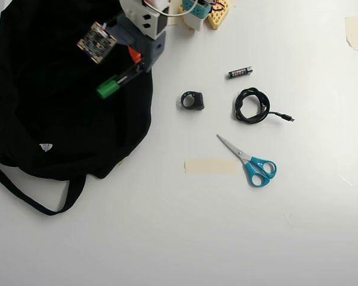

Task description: Put the green marker into the black bag

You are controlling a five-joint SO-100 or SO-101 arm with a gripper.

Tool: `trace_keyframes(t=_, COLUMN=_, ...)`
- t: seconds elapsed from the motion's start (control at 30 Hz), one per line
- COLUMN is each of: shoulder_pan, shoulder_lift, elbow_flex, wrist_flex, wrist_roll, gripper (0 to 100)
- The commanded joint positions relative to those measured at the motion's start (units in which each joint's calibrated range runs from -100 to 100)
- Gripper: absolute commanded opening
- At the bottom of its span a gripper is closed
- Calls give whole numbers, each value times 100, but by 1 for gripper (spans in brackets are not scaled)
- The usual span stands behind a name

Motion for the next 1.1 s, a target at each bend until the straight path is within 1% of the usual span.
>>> trace_keyframes(t=0.0, shoulder_pan=794, shoulder_lift=-111, elbow_flex=-125, wrist_flex=-358, wrist_roll=45, gripper=2)
trace_keyframes(t=0.03, shoulder_pan=1085, shoulder_lift=-103, elbow_flex=-125, wrist_flex=-487, wrist_roll=55, gripper=2)
trace_keyframes(t=0.1, shoulder_pan=1369, shoulder_lift=-78, elbow_flex=-125, wrist_flex=-616, wrist_roll=139, gripper=2)
trace_keyframes(t=0.2, shoulder_pan=1968, shoulder_lift=386, elbow_flex=-215, wrist_flex=-935, wrist_roll=165, gripper=2)
trace_keyframes(t=0.3, shoulder_pan=2536, shoulder_lift=1548, elbow_flex=-1203, wrist_flex=-1055, wrist_roll=171, gripper=2)
trace_keyframes(t=0.43, shoulder_pan=2768, shoulder_lift=3133, elbow_flex=-2640, wrist_flex=-1055, wrist_roll=176, gripper=2)
trace_keyframes(t=0.5, shoulder_pan=2850, shoulder_lift=3565, elbow_flex=-2847, wrist_flex=-1055, wrist_roll=165, gripper=2)
trace_keyframes(t=0.6, shoulder_pan=2843, shoulder_lift=3606, elbow_flex=-2802, wrist_flex=-986, wrist_roll=129, gripper=3)
trace_keyframes(t=0.67, shoulder_pan=2753, shoulder_lift=3598, elbow_flex=-2613, wrist_flex=-960, wrist_roll=118, gripper=15)
trace_keyframes(t=0.73, shoulder_pan=2648, shoulder_lift=3598, elbow_flex=-2613, wrist_flex=-926, wrist_roll=118, gripper=22)
trace_keyframes(t=0.87, shoulder_pan=2536, shoulder_lift=3598, elbow_flex=-2613, wrist_flex=-805, wrist_roll=118, gripper=29)
trace_keyframes(t=0.93, shoulder_pan=2334, shoulder_lift=3474, elbow_flex=-2658, wrist_flex=-625, wrist_roll=108, gripper=29)
trace_keyframes(t=1.0, shoulder_pan=1788, shoulder_lift=3249, elbow_flex=-2784, wrist_flex=-108, wrist_roll=-55, gripper=29)
trace_keyframes(t=1.07, shoulder_pan=1160, shoulder_lift=2893, elbow_flex=-2784, wrist_flex=133, wrist_roll=-165, gripper=29)
